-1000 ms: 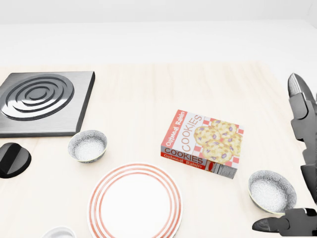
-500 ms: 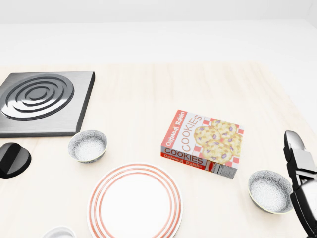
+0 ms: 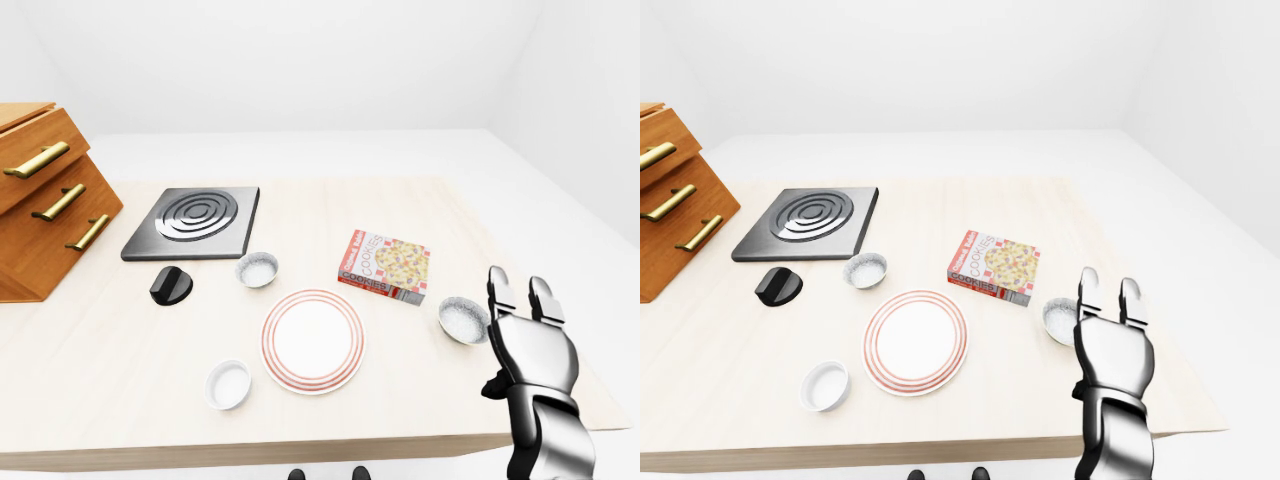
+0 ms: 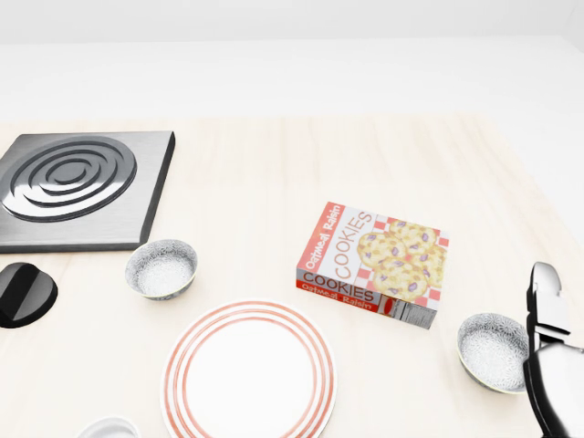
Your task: Pick the akita bowl next to the plate and place it on the plate.
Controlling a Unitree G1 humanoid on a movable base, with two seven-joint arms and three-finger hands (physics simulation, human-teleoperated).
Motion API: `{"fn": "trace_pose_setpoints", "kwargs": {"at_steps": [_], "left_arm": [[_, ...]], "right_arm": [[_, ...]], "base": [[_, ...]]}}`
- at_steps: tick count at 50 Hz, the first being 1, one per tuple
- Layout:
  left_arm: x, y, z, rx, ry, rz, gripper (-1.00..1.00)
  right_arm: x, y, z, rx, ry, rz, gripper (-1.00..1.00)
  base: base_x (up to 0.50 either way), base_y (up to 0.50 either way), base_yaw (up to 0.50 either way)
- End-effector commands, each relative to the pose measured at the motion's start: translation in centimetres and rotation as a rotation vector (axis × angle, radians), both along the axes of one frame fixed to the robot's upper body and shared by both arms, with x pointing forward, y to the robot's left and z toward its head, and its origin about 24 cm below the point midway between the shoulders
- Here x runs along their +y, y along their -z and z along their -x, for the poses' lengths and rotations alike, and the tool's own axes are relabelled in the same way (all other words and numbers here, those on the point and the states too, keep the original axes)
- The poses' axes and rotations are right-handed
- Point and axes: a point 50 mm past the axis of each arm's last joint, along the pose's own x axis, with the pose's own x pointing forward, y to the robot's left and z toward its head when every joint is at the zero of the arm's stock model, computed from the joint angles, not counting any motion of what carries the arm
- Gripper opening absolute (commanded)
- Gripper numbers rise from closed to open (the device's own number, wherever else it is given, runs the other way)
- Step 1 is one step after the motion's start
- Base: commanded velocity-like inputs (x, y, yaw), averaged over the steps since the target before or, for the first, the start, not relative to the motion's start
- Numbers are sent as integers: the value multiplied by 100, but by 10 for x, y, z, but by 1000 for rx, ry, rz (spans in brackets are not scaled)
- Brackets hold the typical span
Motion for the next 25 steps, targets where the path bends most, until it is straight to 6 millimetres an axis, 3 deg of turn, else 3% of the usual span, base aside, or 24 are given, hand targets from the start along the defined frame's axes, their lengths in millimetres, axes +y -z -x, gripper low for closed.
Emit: {"fn": "trace_pose_setpoints", "kwargs": {"at_steps": [1, 17, 19, 25], "left_arm": [[0, 1, -1, 2, 5, 4, 100], [0, 4, -3, 10, 12, 13, 100], [-2, 6, -6, 16, 21, 16, 100], [-3, 7, -7, 17, 24, 17, 100]], "right_arm": [[2, 25, -5, 6, -36, 40, 100], [3, 31, -7, 9, -55, 39, 100], [5, 44, -27, -16, -83, 21, 100], [5, 53, -32, -17, -110, 11, 100]], "base": [[0, 0, 0], [0, 0, 0], [0, 0, 0], [0, 0, 0]]}}
